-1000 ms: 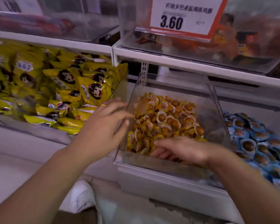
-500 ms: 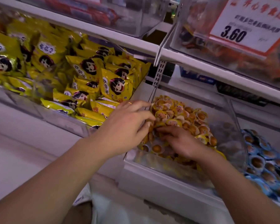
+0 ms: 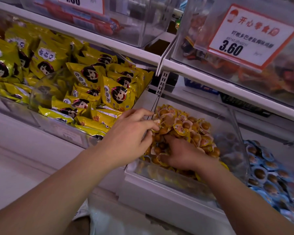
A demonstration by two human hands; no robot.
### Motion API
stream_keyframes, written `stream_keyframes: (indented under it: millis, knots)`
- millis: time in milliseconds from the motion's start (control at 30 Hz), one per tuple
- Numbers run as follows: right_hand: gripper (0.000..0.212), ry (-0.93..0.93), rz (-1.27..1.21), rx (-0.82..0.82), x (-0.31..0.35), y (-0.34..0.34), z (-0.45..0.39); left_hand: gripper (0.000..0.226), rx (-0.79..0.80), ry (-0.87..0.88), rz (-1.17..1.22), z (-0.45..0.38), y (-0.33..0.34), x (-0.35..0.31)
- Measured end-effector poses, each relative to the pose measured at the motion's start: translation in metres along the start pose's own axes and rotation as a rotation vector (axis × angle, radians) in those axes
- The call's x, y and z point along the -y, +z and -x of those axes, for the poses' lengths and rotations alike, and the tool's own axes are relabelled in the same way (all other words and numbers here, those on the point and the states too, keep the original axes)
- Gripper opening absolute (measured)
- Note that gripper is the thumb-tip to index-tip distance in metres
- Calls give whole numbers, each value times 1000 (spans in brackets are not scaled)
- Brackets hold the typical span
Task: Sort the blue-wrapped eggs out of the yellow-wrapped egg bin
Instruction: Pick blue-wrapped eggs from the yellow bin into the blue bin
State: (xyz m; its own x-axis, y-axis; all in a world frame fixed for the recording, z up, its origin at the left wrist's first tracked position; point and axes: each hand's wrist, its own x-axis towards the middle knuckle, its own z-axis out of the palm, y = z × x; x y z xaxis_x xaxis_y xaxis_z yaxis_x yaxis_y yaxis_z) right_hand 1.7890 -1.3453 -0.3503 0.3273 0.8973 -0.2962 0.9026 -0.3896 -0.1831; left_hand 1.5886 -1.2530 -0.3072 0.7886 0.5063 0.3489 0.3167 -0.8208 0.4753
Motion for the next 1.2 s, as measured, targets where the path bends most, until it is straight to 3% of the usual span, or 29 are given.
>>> stream_keyframes:
  millis: [100, 233, 433, 567, 667, 733, 833, 900, 967, 1100, 1200]
  knots:
    - [64, 31, -73, -17, 0, 3, 4, 26, 12, -20, -1, 0, 1, -2]
    - [22, 70, -202, -117, 2, 6, -4, 26, 18, -29, -3, 0, 2, -2]
    - [18, -145, -19, -52, 10, 15, -5, 24, -5, -23, 2, -1, 3, -2]
    - [20, -53, -5, -40, 11, 10, -3, 25, -7, -21, -4, 0, 3, -1]
    - [21, 15, 3, -237, 10, -3, 11, 25, 1, -25, 14, 1, 2, 1]
    - [27, -50, -76, -320, 15, -11, 22, 24, -7, -20, 17, 0, 2, 1]
    - [31, -269, -96, -60, 41, -10, 26, 24, -14, -8, 17, -1, 3, -1]
    - [26, -308, -103, 86, 47, -9, 16, 24, -14, -9, 27, 0, 2, 0]
    - [36, -305, -60, 170, 44, -15, 5, 23, -10, -11, 35, 1, 1, 1]
    - [42, -311, 253, 71, 37, -4, -1, 24, 9, -14, 14, -1, 2, 3]
    - [34, -399, 262, 23, 38, 9, 2, 24, 14, -16, 19, -1, 2, 4]
